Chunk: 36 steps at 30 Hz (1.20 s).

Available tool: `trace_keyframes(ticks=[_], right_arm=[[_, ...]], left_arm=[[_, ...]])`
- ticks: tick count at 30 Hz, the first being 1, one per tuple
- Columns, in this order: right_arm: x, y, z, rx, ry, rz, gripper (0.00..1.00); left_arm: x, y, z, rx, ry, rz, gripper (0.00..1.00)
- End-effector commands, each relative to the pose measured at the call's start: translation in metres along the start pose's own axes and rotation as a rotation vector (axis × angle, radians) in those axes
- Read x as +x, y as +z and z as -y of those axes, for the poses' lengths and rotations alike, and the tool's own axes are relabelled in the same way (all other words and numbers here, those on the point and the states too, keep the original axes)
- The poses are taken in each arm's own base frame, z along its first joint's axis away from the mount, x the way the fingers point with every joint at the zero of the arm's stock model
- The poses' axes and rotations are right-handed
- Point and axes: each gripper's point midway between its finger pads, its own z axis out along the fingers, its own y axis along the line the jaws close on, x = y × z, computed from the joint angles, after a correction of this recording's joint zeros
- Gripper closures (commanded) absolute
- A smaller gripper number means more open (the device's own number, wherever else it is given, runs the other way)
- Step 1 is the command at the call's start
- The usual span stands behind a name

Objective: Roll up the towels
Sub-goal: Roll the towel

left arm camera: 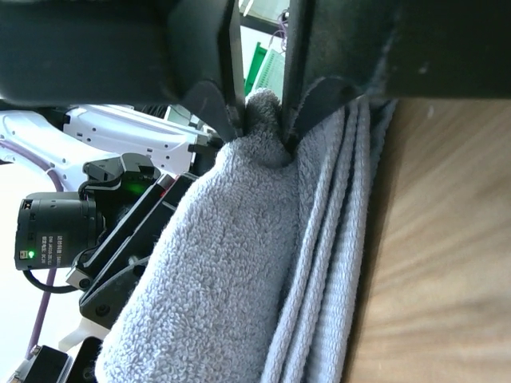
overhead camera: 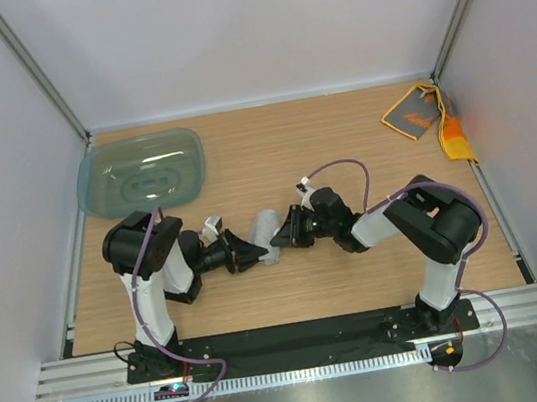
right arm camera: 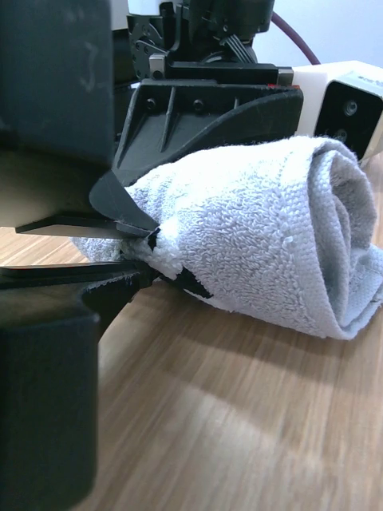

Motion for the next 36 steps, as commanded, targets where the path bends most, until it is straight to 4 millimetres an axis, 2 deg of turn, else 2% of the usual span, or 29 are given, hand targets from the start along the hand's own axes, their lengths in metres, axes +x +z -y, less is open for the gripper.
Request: trace_keyframes(ticks=[1, 8, 16, 18, 19, 27, 28, 29, 30, 31, 36], right_arm=[[0.021, -0.01, 0.024, 0.139, 0.01, -0.043, 0.94], [0.033, -0.03, 0.038, 0.301, 0.032, -0.075, 0.99], [0.043, -0.049, 0.031, 0.431, 0.026, -0.123, 0.99], [0.037, -0.05, 0.025, 0.446, 0.014, -0.11, 0.99], [0.036, -0.054, 0.022, 0.463, 0.018, -0.113, 0.99], [0.032, -0.074, 0.016, 0.552, -0.015, -0.126, 0.99], [0.032, -0.076, 0.015, 0.557, -0.018, -0.132, 0.99], [0.033, -0.076, 0.015, 0.557, -0.025, -0.14, 0.99], [0.034, -0.076, 0.014, 0.552, -0.024, -0.148, 0.99], [0.034, -0.075, 0.013, 0.552, -0.028, -0.152, 0.99], [0.034, -0.073, 0.01, 0.561, -0.033, -0.165, 0.99]], left_arm=[[0.019, -0.009, -0.024, -0.104, -0.189, -0.037, 0.76], [0.02, -0.011, -0.016, -0.091, -0.152, -0.012, 0.71], [0.025, -0.002, -0.009, -0.103, -0.066, -0.001, 0.71], [0.024, 0.001, -0.009, -0.124, -0.038, 0.0, 0.71], [0.025, 0.002, -0.014, -0.155, -0.047, 0.002, 0.7], [0.016, 0.008, -0.015, -0.295, 0.08, 0.027, 0.71], [0.018, 0.005, -0.024, -0.354, 0.087, 0.017, 0.7], [0.02, 0.006, -0.021, -0.366, 0.122, 0.013, 0.7], [0.012, 0.011, -0.016, -0.385, 0.159, 0.037, 0.7], [0.016, 0.006, -0.027, -0.457, 0.178, 0.021, 0.7], [0.019, 0.008, -0.022, -0.594, 0.323, 0.026, 0.7]])
